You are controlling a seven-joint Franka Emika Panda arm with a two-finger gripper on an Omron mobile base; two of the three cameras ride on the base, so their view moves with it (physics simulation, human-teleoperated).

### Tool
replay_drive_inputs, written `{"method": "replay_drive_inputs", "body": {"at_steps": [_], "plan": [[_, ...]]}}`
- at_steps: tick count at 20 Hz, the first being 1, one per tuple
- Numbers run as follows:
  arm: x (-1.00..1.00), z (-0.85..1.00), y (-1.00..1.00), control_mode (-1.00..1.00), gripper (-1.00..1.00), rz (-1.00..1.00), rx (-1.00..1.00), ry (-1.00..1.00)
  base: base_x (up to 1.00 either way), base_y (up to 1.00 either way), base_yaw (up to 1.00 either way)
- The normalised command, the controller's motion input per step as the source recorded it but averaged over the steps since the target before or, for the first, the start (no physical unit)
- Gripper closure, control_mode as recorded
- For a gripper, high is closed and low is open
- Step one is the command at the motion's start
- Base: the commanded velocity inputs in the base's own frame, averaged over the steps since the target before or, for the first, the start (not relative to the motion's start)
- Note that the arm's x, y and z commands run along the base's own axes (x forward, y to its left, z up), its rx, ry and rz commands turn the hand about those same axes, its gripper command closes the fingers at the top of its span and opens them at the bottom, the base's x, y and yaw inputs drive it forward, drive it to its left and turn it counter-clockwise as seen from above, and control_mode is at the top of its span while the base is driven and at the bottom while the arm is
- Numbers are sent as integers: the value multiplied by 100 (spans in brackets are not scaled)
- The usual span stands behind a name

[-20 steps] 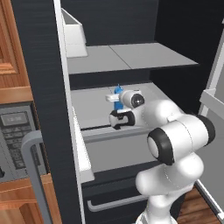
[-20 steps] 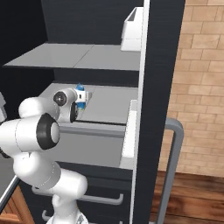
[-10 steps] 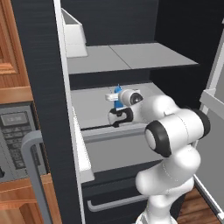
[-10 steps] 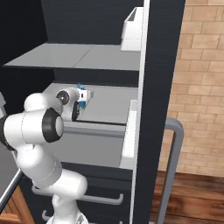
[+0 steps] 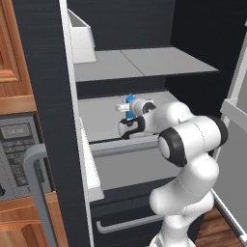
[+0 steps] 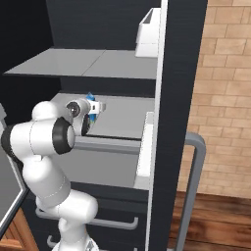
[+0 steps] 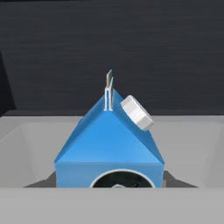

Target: Take a sugar cube from the saucer and place it inside the coffee. Then, grab milk from the fridge and place it next to the coffee on the counter to sweeten the coffee.

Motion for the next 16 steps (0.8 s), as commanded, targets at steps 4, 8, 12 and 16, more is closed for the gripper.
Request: {"method": "replay_drive_inputs", "body": {"at_steps": [4,8,12,16], "plan": [[6,-7,0,-100,100,0,0,1,0,0,0],[0,0,0,-100,100,0,0,0,0,0,0],[0,0,0,-100,100,0,0,0,0,0,0],[-3,-2,0,-100,100,0,0,0,0,0,0]]}}
